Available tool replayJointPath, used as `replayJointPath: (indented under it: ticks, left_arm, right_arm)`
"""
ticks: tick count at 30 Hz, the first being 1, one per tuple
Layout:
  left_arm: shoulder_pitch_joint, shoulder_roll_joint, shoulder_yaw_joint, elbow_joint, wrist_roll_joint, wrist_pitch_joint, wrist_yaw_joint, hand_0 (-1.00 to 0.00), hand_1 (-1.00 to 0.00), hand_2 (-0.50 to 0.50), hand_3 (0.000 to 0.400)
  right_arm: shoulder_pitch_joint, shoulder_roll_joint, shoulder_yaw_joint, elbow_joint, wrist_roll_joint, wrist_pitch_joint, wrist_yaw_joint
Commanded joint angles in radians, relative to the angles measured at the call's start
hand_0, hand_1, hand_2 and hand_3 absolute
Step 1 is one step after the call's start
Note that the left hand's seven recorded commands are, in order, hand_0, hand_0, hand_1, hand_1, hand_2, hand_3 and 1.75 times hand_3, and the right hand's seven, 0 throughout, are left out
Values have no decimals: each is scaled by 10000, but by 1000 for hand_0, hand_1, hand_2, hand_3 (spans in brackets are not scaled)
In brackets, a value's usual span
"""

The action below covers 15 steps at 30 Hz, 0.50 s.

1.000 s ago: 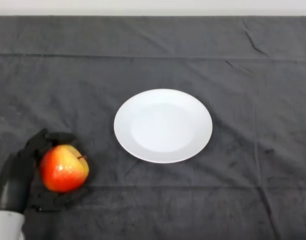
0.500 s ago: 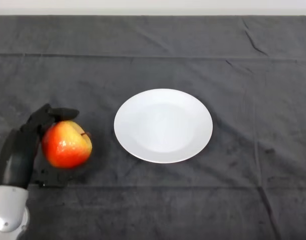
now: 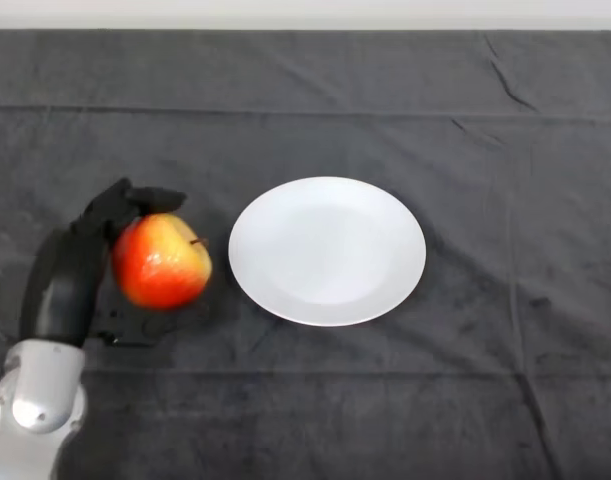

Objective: Move the apple to the plate

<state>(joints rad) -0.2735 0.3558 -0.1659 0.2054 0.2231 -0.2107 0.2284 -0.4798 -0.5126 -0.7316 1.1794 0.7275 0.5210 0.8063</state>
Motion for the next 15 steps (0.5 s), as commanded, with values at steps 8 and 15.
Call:
replayJointPath:
  ticks: [8,15]
  left_arm:
    - [-1292,-365,-815,1247,139,9,445,-1000,-1000,0,400]
    - [-1891,-631,-1470,2015,68,-8,684,-1000,-1000,0,400]
  right_arm:
    - [96,107,-112,-156,113,41,-169]
    - [91,100,-112,-141,115,42,-162]
